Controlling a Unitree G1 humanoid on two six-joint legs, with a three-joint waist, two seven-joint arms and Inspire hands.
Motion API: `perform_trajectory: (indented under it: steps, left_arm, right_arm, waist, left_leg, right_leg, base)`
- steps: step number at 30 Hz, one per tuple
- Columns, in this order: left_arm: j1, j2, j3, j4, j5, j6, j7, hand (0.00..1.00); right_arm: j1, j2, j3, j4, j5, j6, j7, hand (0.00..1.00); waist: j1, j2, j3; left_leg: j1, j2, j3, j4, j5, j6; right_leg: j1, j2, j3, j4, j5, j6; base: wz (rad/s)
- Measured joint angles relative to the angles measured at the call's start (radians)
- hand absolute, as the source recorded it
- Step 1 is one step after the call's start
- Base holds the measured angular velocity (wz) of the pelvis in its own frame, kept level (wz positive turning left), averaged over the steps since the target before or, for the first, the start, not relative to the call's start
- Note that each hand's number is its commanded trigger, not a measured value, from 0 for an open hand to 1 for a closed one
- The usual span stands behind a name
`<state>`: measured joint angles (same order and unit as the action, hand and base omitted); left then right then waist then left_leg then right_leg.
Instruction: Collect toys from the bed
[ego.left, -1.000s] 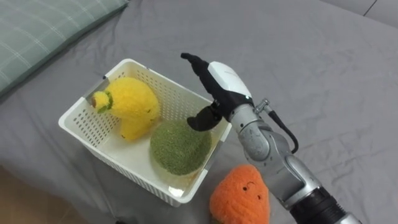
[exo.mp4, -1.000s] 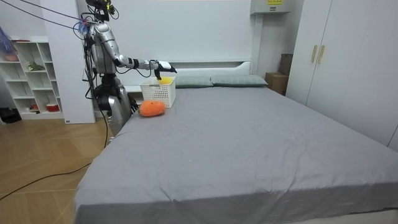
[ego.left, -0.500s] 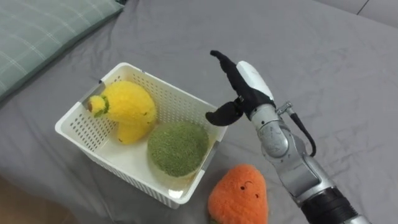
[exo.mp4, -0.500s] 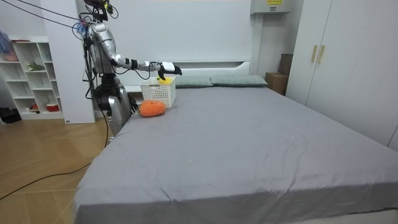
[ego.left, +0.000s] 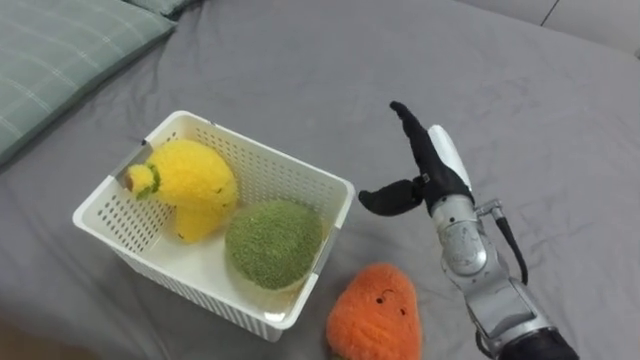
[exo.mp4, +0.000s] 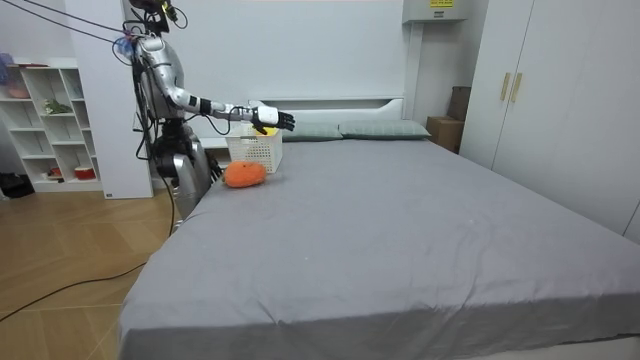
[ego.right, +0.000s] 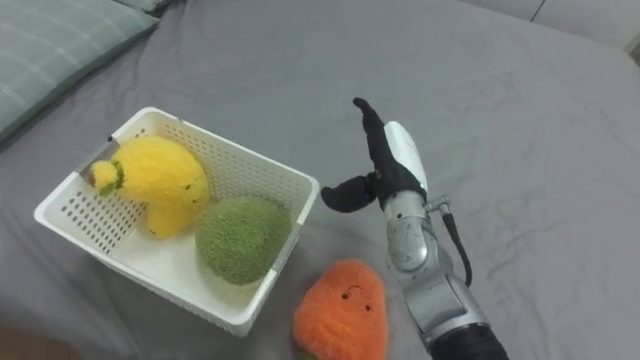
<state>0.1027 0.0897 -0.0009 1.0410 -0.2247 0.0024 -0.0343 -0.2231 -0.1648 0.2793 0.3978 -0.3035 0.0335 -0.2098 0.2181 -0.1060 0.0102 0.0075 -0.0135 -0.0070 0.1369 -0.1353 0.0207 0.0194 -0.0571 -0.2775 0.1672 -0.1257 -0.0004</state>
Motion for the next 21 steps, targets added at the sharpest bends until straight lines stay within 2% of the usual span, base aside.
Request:
perform_trajectory:
  steps: [4,5,9,13,16,21]
  left_arm:
    - [0.005,-0.006,0.012,0.0,0.002,0.0,0.0,0.0]
    - [0.01,-0.007,0.014,0.0,0.001,0.0,0.0,0.0]
    - [0.02,-0.006,0.018,0.0,0.001,-0.007,0.0,0.0]
    - [0.021,-0.006,0.02,0.0,0.001,-0.009,0.0,0.0]
    - [0.023,-0.003,0.02,0.0,0.001,-0.009,0.0,0.0]
    - [0.024,-0.001,0.029,0.0,0.001,-0.009,0.0,0.0]
  right_arm:
    - [0.045,-0.001,-0.012,0.007,0.009,-0.005,0.0,0.0]
    - [0.051,-0.001,-0.019,0.032,0.025,-0.022,0.0,0.0]
    - [0.076,-0.001,-0.037,0.101,0.028,-0.035,-0.009,0.0]
    - [0.091,-0.002,-0.038,0.136,0.033,-0.036,-0.01,0.0]
    - [0.091,0.0,-0.038,0.168,0.041,-0.067,-0.01,0.0]
    - [0.103,0.0,-0.038,0.193,0.041,-0.067,0.002,0.0]
  waist:
    - [-0.01,0.009,-0.0052]
    - [-0.018,0.014,-0.0073]
    - [-0.029,0.029,-0.0066]
    - [-0.035,0.029,-0.0063]
    - [-0.044,0.027,-0.0061]
    - [-0.05,0.024,-0.0056]
  left_leg:
    - [0.0,0.0,0.0,0.0,0.0,0.0]
    - [0.005,-0.001,0.001,0.0,0.0,0.0]
    - [0.014,0.0,0.004,0.0,0.0,0.0]
    - [0.013,0.001,0.013,-0.001,0.0,0.0]
    - [0.013,0.001,0.022,-0.002,0.0,0.0]
    - [0.008,0.001,0.022,-0.003,-0.001,0.001]
  right_leg:
    - [0.0,-0.001,0.0,0.0,0.0,0.0]
    - [0.002,-0.001,0.001,0.0,0.0,0.0]
    - [0.007,-0.001,0.005,0.0,0.0,0.0]
    - [0.003,0.001,0.016,0.0,-0.001,-0.002]
    - [0.002,0.002,0.028,-0.004,-0.001,-0.001]
    - [0.0,0.004,0.027,-0.016,0.0,0.0]
  base:
    - [0.0]
    - [0.0]
    - [-0.02]
    - [-0.06]
    - [-0.08]
    - [0.0]
